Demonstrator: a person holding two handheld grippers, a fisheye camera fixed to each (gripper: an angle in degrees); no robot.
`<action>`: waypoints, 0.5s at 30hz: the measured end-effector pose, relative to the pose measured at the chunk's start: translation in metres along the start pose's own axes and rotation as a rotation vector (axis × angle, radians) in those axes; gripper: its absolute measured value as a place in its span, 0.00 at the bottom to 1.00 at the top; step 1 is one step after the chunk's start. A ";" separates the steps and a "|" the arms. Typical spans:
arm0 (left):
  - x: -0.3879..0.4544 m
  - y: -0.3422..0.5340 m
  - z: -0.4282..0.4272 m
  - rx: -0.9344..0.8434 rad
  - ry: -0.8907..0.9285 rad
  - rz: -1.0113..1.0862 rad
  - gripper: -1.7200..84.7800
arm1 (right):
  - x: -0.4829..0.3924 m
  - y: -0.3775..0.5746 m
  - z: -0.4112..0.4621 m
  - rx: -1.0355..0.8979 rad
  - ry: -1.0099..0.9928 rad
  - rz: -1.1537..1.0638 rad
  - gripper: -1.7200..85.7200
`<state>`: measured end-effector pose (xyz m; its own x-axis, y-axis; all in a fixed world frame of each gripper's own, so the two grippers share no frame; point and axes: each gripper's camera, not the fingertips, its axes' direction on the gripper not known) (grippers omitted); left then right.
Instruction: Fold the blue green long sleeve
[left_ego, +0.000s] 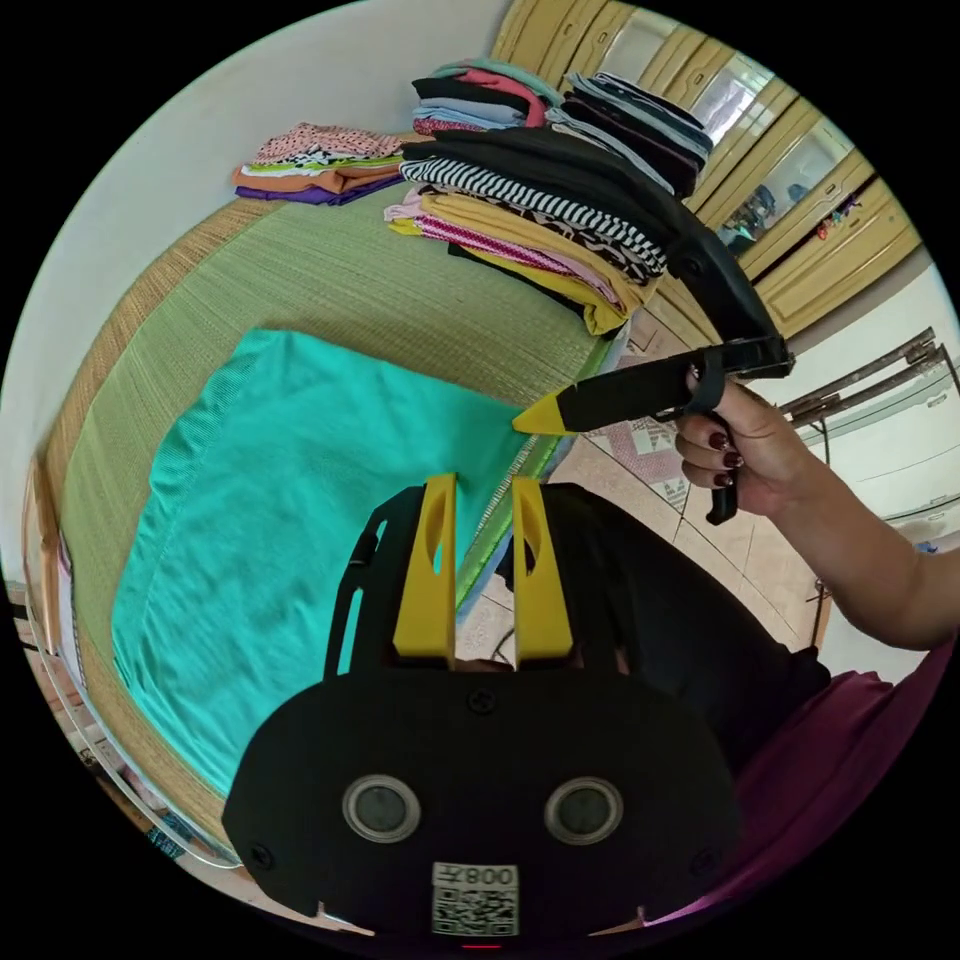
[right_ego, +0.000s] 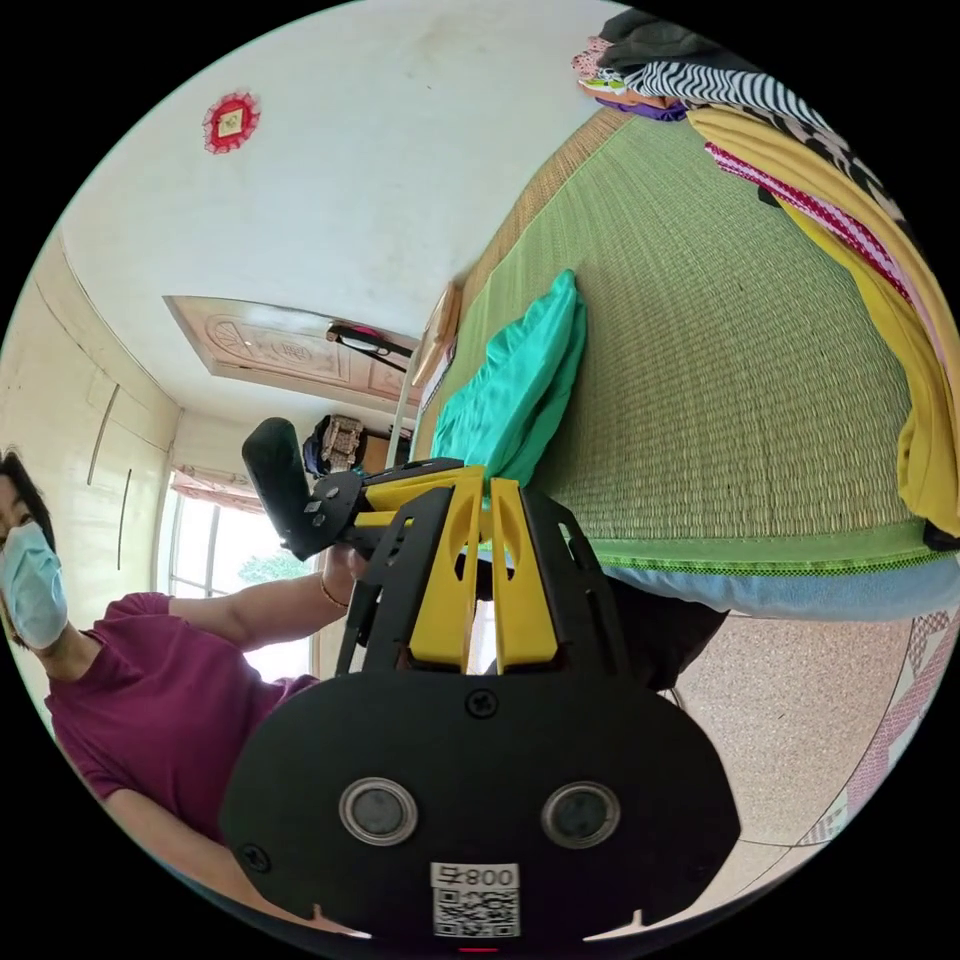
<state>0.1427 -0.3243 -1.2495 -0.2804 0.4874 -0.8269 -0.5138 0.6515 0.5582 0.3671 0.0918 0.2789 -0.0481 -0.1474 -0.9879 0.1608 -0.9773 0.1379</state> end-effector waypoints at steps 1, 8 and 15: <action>0.006 -0.013 0.005 -0.019 -0.023 -0.004 0.10 | 0.000 -0.001 0.001 -0.010 0.007 -0.002 0.03; 0.013 -0.050 0.007 0.039 0.018 -0.091 0.04 | 0.013 -0.005 -0.005 0.008 0.017 -0.003 0.03; -0.018 -0.057 -0.009 0.194 0.184 -0.304 0.03 | 0.045 -0.030 -0.015 0.090 -0.023 0.047 0.06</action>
<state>0.1696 -0.3756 -1.2667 -0.2884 0.1546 -0.9450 -0.4383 0.8561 0.2738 0.3746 0.1165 0.2296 -0.0653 -0.1954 -0.9785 0.0741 -0.9789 0.1905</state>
